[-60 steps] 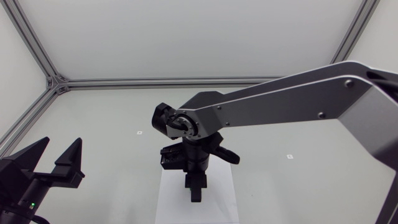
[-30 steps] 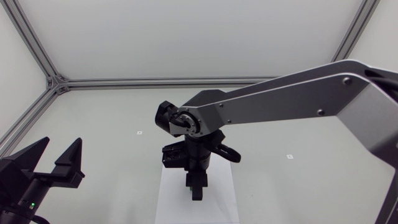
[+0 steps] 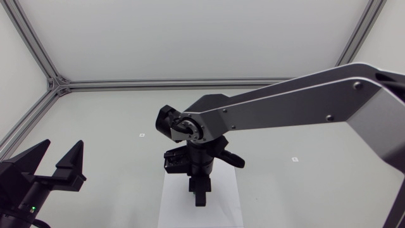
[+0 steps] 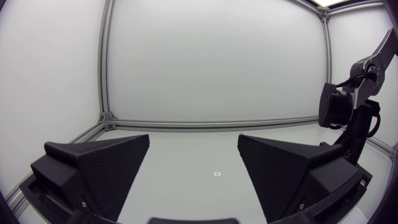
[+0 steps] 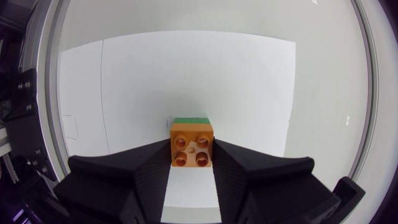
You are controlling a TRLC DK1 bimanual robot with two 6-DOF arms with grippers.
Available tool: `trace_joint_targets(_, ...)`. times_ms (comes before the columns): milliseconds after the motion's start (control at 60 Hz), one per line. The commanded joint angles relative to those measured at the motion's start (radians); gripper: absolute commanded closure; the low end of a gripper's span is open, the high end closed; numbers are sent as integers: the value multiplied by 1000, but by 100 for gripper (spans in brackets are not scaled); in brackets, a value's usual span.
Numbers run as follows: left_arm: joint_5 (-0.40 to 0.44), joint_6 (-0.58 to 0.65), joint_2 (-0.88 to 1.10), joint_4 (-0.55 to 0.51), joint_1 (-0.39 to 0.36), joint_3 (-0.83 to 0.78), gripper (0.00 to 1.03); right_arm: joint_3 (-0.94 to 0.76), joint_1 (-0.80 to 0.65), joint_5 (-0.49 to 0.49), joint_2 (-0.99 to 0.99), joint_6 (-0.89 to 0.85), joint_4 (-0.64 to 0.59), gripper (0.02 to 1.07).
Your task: Pick up the orange 2x2 brick with the right arm and stack it on top of the green 2x2 brick in the center
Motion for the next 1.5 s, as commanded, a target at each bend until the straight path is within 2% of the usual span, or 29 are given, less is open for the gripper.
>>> trace_joint_targets(0,3,6,-3,-11,-8,-41,4,-57,5,14,103,-6,-55,101)
trace_joint_targets(400,3,7,-3,-11,-8,-41,4,-58,-7,-11,131,-26,-69,101)
trace_joint_targets(850,3,6,-3,-11,-8,-41,4,-101,-6,-23,106,-7,-8,101)
trace_joint_targets(1283,3,6,-3,-11,-8,-41,4,-51,-7,-23,82,-21,-29,101)
trace_joint_targets(1383,3,6,-3,-11,-8,-41,4,-49,-7,-24,79,-20,-29,100)
trace_joint_targets(1483,3,6,-3,-11,-8,-41,4,-43,-7,-23,76,-15,-27,89)
